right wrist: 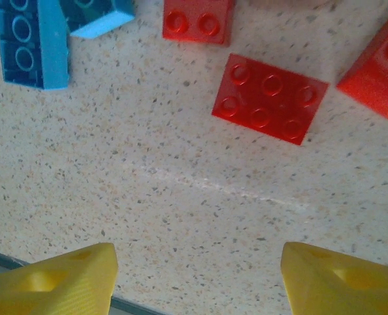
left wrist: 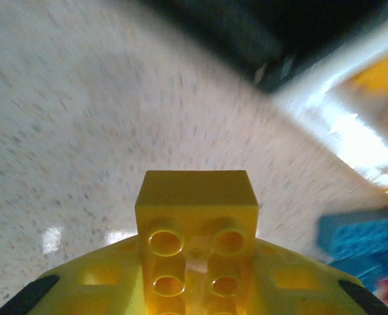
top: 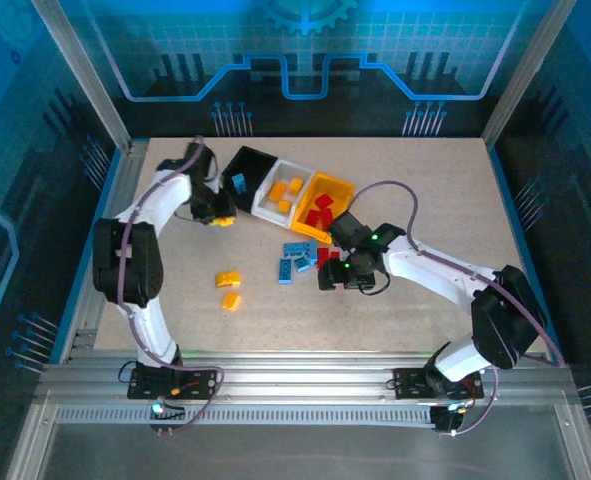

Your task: Sort the legos into containers by color

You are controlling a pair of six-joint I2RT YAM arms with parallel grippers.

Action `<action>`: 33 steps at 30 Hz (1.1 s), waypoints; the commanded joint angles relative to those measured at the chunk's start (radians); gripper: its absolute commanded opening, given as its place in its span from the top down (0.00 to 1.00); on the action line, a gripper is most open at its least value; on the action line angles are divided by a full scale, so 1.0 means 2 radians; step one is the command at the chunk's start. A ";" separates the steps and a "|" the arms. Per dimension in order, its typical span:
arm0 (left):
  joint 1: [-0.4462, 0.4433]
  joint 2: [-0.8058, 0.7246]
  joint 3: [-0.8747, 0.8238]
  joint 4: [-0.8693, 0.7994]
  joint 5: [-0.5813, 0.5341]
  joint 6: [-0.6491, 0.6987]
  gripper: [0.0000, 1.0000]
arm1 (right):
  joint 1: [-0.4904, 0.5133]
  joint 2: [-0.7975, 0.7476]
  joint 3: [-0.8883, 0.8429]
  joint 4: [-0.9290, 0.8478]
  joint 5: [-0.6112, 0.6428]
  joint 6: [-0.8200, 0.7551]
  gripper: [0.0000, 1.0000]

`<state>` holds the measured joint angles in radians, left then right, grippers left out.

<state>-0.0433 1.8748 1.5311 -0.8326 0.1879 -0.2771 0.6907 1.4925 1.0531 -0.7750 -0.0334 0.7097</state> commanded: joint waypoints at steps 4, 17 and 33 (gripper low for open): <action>0.023 0.025 0.090 0.070 0.100 -0.121 0.67 | -0.035 -0.014 0.008 -0.020 -0.005 -0.021 0.32; -0.053 0.179 0.273 0.081 0.152 -0.205 0.68 | -0.084 -0.010 0.000 -0.017 -0.025 -0.033 0.32; -0.087 0.189 0.290 0.036 0.150 -0.164 0.39 | -0.082 -0.009 0.007 -0.016 -0.031 -0.023 0.32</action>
<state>-0.2203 2.3028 2.0960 -0.6952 0.4690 -0.6270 0.5278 1.4849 1.0531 -0.7860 -0.0830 0.6537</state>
